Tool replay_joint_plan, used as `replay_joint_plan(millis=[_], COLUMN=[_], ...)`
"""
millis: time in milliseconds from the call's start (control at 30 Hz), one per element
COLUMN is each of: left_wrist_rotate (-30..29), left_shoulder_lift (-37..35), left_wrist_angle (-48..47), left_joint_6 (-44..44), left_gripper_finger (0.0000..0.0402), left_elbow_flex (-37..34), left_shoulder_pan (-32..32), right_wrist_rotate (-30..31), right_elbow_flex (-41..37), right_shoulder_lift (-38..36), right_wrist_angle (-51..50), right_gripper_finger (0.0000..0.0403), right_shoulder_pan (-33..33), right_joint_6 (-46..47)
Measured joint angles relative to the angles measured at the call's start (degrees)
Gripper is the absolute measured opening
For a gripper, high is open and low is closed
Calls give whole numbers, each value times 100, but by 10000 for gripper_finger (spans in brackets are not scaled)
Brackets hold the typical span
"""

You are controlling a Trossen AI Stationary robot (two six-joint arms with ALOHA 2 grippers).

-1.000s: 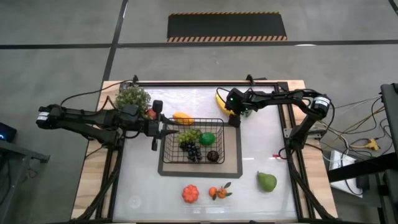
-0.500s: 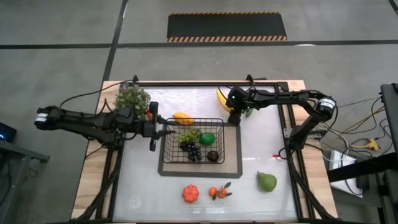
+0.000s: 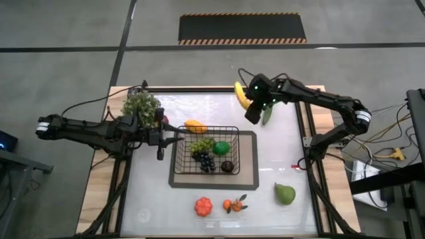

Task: Build produce basket
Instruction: Put the yellow banana into the black wire basket

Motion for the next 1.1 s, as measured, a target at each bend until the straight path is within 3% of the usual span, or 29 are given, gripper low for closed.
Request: replay_joint_plan(millis=[267,500,1100], left_wrist_rotate=[-163,-162,-159], left_shoulder_lift=[8,28,26], left_wrist_angle=[1,-4,0], left_joint_6=[-3,-9,-9], left_gripper_finger=[99,99,99], left_elbow_flex=[-2,-2,-2], left_shoulder_pan=[0,1,-1], right_wrist_rotate=[-2612,-3602,-3698], right_elbow_flex=[629,572,580], right_shoulder_lift=[-104,26,802], right_wrist_angle=[-116,159,1512], right_gripper_finger=[123,127,128], right_shoulder_pan=[131,505,1588], right_joint_6=[937,1318,1381])
